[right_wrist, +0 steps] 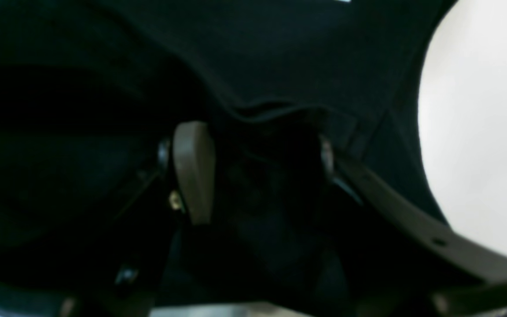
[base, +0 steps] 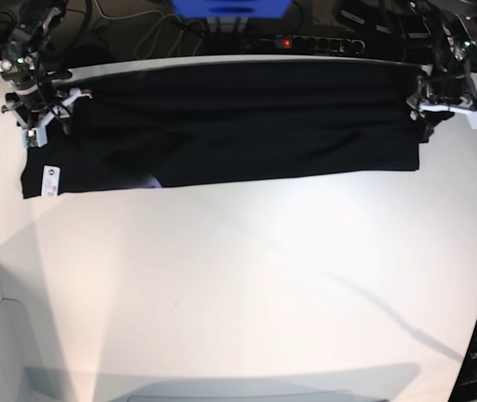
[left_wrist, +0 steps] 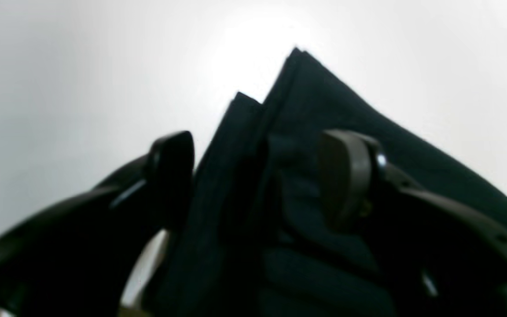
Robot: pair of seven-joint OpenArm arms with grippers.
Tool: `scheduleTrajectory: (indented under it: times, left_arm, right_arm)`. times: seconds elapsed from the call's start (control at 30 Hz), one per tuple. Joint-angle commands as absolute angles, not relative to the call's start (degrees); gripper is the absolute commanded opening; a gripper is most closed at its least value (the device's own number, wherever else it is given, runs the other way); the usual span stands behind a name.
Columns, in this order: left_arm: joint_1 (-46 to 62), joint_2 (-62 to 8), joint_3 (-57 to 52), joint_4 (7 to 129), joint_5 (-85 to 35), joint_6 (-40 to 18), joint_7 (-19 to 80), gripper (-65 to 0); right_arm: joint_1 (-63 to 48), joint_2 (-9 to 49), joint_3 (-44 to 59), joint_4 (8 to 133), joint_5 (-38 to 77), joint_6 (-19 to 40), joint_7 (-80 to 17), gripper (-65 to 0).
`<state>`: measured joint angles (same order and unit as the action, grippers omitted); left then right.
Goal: Fold the T-shirt properly
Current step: 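Regrip the strip's end with the right gripper, left gripper holding, then grasp the strip's end with the left gripper and pull it inward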
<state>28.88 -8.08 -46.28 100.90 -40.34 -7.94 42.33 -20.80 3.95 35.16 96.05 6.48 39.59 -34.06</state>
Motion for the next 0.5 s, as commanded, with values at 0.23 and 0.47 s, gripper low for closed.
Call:
scheduleTrajectory:
  times: [0.23,0.47]
  left_arm:
    - [28.4,-9.0,-44.4,95.1,-40.7,-8.0,42.7,-22.1]
    - [27.6,-9.3,-43.6,89.2,-40.1,-8.0,42.6,-29.0]
  right_arm:
    - [-20.9,4.2,35.3,96.7,6.1,40.0,-34.5,-34.8]
    - [-20.9,4.4,35.3,96.9,6.1,40.0,-34.6,-34.8]
